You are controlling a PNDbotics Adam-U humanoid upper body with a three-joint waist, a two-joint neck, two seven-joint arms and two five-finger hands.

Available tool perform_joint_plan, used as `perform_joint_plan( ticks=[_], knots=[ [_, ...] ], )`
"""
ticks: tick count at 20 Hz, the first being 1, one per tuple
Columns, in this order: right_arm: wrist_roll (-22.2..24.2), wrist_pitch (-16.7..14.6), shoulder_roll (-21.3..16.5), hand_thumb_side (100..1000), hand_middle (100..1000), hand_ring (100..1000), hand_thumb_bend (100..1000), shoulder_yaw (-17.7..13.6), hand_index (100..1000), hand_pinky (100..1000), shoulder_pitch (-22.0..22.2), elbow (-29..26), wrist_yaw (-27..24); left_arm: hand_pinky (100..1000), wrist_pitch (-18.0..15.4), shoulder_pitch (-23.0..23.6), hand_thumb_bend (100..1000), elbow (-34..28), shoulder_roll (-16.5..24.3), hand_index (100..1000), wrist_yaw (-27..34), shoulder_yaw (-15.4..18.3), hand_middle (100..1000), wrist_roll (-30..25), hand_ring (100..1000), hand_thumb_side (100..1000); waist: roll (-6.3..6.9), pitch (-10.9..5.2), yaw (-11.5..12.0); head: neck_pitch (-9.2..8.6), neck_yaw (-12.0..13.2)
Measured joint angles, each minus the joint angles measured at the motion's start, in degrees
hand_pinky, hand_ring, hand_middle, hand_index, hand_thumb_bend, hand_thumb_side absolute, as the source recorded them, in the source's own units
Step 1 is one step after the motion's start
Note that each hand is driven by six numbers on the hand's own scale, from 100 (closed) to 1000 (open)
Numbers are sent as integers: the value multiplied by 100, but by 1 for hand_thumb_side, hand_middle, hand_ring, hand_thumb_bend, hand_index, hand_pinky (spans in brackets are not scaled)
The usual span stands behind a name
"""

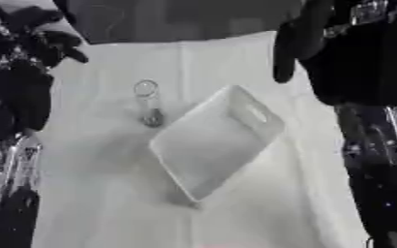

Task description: Pick up objects on the table and place them in the box.

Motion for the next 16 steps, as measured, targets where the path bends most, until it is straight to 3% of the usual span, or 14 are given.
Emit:
perform_joint_plan(
  ticks=[8, 11, 16],
  knots=[
    [-4, -4, 0, 971, 824, 660, 100, 0, 378, 548, 0, 0, 0, 528, 38, 0, 156, 7, 0, 833, -21, -1, 737, -38, 657, 904, -2, 0, -16, 0, 8],
    [-5, -5, 0, 971, 824, 660, 100, 0, 378, 547, -1, 0, 1, 526, 76, 1, 103, 47, 0, 834, -73, -3, 734, -74, 656, 795, -8, 0, -17, 0, 18],
    [-5, -5, 0, 971, 824, 660, 100, 1, 375, 547, -2, 0, 4, 537, 288, 26, 177, 346, 0, 863, -459, -41, 748, -86, 675, 734, -13, 0, -26, 2, 54]
  ],
)
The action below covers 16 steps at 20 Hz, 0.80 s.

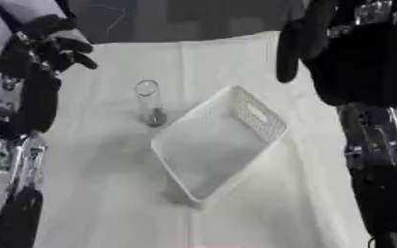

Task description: Pick up objects on the table and place them in the box.

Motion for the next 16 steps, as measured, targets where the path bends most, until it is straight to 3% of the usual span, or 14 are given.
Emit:
perform_joint_plan(
  ticks=[8, 9, 16],
  knots=[
    [0, 0, 0, 970, 824, 659, 100, 3, 370, 546, -2, 0, 25, 535, 399, -164, 304, 868, 53, 882, -571, -123, 807, 149, 735, 627, -2, 0, -33, 14, 94],
    [0, 0, 0, 969, 825, 658, 100, 4, 366, 545, -2, 0, 33, 534, 432, -183, 351, 955, 89, 893, -546, -159, 820, 153, 738, 579, 0, 0, -34, 32, 119],
    [15, 15, 0, 967, 825, 657, 100, 51, 361, 544, 1, -1, 52, 597, 874, -374, 353, 1376, 334, 924, 113, -460, 848, -34, 772, 595, 34, 0, -33, 147, 438]
  ],
)
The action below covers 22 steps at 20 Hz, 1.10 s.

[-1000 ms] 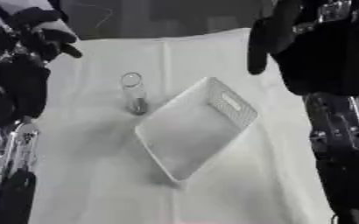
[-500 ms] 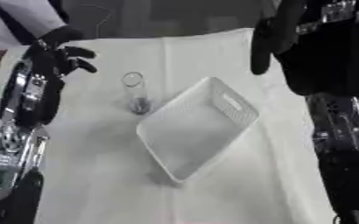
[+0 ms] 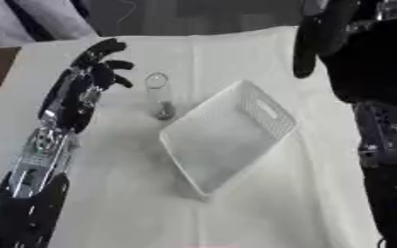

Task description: Pick up objects on the table and place them in the box.

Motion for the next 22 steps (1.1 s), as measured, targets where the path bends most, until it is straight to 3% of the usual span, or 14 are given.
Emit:
perform_joint_plan(
  ticks=[5, 9, 12, 17, 22],
  knots=[
    [7, 7, -1, 965, 825, 657, 100, 30, 358, 543, 3, -2, 28, 645, 134, -69, 354, 113, 30, 932, 92, -32, 873, -170, 807, 527, 21, 3, 23, 4, 126],
    [26, 26, -3, 963, 824, 657, 100, 59, 355, 544, 34, -4, 44, 690, 95, -90, 351, 116, 14, 941, -98, -30, 894, -283, 834, 523, 30, 34, 33, 4, 166],
    [30, 30, -9, 962, 824, 656, 100, 60, 352, 543, 49, -5, 47, 776, -7, -130, 348, 108, -24, 967, -494, -30, 932, -519, 883, 552, 34, 45, 31, 4, 170],
    [49, 49, -49, 962, 824, 655, 100, 61, 349, 542, 52, -10, 86, 745, -305, -251, 346, 93, -45, 946, -1307, 43, 915, -912, 867, 522, 34, 72, 22, 5, 217],
    [50, 50, -49, 963, 823, 646, 100, 61, 344, 538, 52, -39, 96, 761, -621, -387, 384, 76, -153, 928, -2013, 205, 892, -813, 865, 476, 30, 72, 7, 5, 224]
  ],
)
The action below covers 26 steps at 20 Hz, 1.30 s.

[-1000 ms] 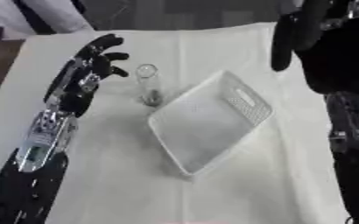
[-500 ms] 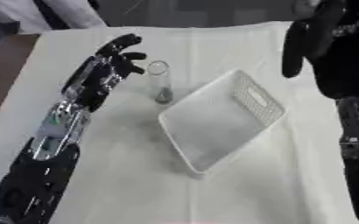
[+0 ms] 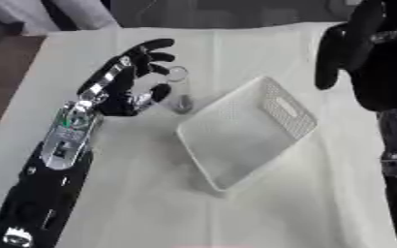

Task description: Pick up objects on the table and place them in the box.

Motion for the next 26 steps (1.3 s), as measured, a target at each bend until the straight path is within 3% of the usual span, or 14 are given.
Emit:
perform_joint_plan(
  ticks=[6, 12, 26],
  knots=[
    [0, 0, 0, 964, 823, 639, 100, 0, 340, 536, 0, -1, 16, 744, -263, -92, 388, 70, -78, 919, -415, 144, 882, 316, 852, 465, -28, 2, -18, 0, 40],
    [0, 0, 0, 964, 823, 635, 100, 0, 337, 535, 34, -2, 46, 739, -182, -367, 380, 319, -65, 922, -254, 301, 882, 553, 850, 495, -30, 0, -19, 1, 42],
    [2, 2, 4, 964, 811, 629, 100, 0, 334, 534, 41, -18, 51, 703, -277, -660, 358, 1125, -183, 916, -136, 369, 865, 514, 817, 577, -34, 0, -106, 1, 48]
  ],
)
